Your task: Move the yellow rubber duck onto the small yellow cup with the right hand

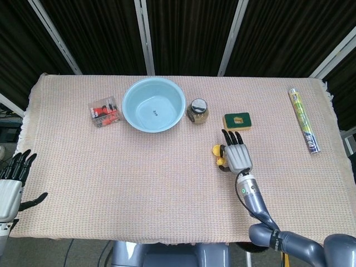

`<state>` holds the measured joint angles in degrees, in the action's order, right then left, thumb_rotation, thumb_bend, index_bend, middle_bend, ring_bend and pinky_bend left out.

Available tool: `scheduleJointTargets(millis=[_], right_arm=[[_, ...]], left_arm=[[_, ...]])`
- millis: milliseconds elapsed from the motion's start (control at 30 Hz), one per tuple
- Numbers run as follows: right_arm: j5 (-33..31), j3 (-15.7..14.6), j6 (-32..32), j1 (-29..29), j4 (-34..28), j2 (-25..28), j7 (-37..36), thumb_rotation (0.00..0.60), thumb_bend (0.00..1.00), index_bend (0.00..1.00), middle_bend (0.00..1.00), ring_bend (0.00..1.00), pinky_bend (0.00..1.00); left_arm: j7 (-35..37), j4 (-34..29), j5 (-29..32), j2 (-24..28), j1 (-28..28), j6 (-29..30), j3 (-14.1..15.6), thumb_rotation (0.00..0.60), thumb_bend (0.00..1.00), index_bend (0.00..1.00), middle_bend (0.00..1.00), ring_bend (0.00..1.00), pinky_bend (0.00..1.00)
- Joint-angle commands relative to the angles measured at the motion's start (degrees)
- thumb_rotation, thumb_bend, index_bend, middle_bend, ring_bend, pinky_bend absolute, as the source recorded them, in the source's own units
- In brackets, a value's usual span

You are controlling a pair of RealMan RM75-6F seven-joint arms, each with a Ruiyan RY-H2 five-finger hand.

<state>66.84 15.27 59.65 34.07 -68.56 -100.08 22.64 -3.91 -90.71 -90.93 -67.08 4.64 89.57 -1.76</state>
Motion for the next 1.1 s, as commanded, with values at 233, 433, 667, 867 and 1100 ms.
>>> scheduleJointTargets(millis=[233,433,667,867,1100], right_arm=[[-1.11,0.75,-0.54,1.37,1.35,-0.05,0.35,0.600,0.14,0.56,0.00,0.00,0.00],[-1.85,1.33,-1.04,2.38,2.36,-0.30,0.20,0.600,0.14,0.56,0.00,0.00,0.00],[-2.70,1.35,-1.61,3.28,3.91,-1.33,-0.06,0.600,0.14,0.56,0.00,0.00,0.00],[-2.84,1.20,-2.14,4.11,5.39,-2.33,-0.32,0.600,0.14,0.56,0.00,0.00,0.00],[-2.84,1.14,-3.15,5.35,7.72,-3.42,-0.97,0.600,0.14,0.56,0.00,0.00,0.00]], left_arm=[[0.21,-0.12,-0.09,0.11,0.23,-0.35,0.03,0.600,0.00,0.00,0.00,0.00,0.20],[0.32,-0.17,-0.39,0.20,0.37,-0.46,0.12,0.600,0.00,0.00,0.00,0.00,0.20],[0.54,-0.36,-0.53,0.33,0.51,-0.77,0.29,0.600,0.00,0.00,0.00,0.00,0.20],[0.68,-0.57,-0.56,0.46,0.60,-1.02,0.41,0.600,0.00,0.00,0.00,0.00,0.20],[0.97,-0.74,-0.96,0.57,0.77,-1.25,0.64,0.600,0.00,0.00,0.00,0.00,0.20]])
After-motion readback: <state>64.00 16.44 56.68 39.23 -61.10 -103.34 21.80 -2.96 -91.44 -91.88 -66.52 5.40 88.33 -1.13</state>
